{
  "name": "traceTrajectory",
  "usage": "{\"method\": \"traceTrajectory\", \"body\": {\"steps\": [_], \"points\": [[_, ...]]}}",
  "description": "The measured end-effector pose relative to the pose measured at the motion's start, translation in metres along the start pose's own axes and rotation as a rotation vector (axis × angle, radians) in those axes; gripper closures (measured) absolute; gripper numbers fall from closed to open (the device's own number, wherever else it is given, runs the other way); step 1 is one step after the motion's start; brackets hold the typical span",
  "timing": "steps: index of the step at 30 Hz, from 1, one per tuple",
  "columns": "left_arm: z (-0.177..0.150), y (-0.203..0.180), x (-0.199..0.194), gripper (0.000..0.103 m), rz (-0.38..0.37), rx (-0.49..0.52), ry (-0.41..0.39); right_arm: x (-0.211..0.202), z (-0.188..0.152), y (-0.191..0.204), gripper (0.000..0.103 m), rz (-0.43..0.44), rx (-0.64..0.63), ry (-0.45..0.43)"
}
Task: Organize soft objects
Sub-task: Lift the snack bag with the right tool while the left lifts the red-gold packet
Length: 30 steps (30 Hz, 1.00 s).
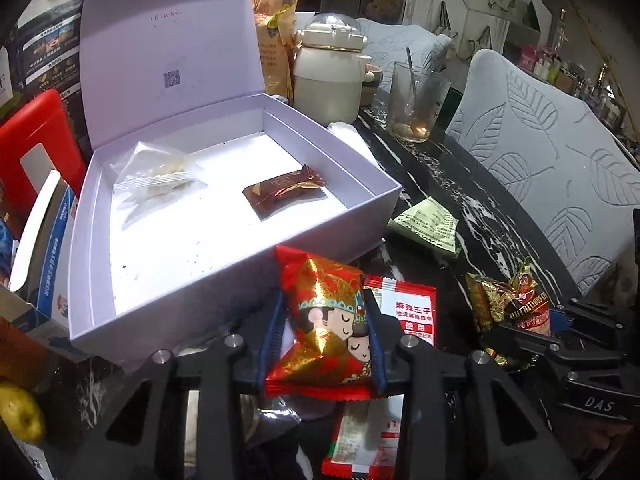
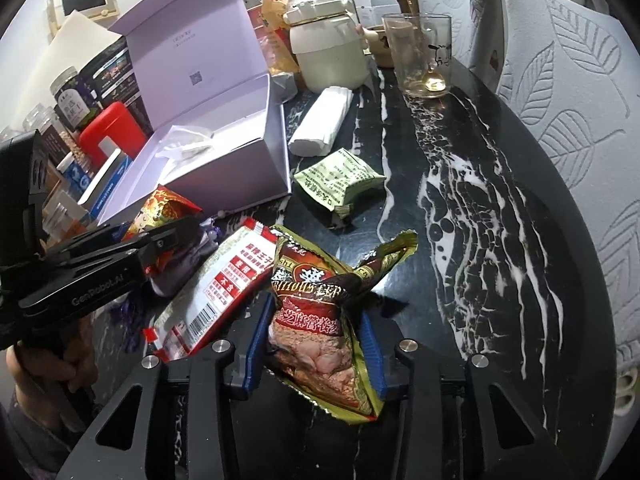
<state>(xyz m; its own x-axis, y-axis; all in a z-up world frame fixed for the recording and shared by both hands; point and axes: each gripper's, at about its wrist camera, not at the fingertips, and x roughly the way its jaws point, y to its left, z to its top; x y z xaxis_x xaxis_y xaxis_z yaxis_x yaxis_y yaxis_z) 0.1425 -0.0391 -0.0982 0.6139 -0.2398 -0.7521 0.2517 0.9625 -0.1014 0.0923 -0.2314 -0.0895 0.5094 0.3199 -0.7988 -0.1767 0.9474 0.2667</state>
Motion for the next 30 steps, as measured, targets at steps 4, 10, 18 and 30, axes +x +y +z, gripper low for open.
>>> {"method": "traceTrajectory", "body": {"steps": [4,10,18,30], "points": [[-0.002,-0.003,-0.008,0.067,-0.006,-0.004,-0.006,-0.005,-0.003,0.001,0.066,0.0,0.006,-0.009],[-0.01,-0.009,-0.024,0.067,-0.012,-0.006,-0.019,-0.018,-0.013,0.003,0.073,0.017,0.022,-0.03],[-0.029,-0.016,-0.051,0.067,-0.013,-0.006,-0.038,-0.037,-0.031,0.007,0.074,0.029,0.048,-0.053],[-0.065,-0.01,-0.095,0.067,0.001,-0.035,-0.065,-0.065,-0.062,0.032,0.074,0.061,0.025,-0.075]]}}
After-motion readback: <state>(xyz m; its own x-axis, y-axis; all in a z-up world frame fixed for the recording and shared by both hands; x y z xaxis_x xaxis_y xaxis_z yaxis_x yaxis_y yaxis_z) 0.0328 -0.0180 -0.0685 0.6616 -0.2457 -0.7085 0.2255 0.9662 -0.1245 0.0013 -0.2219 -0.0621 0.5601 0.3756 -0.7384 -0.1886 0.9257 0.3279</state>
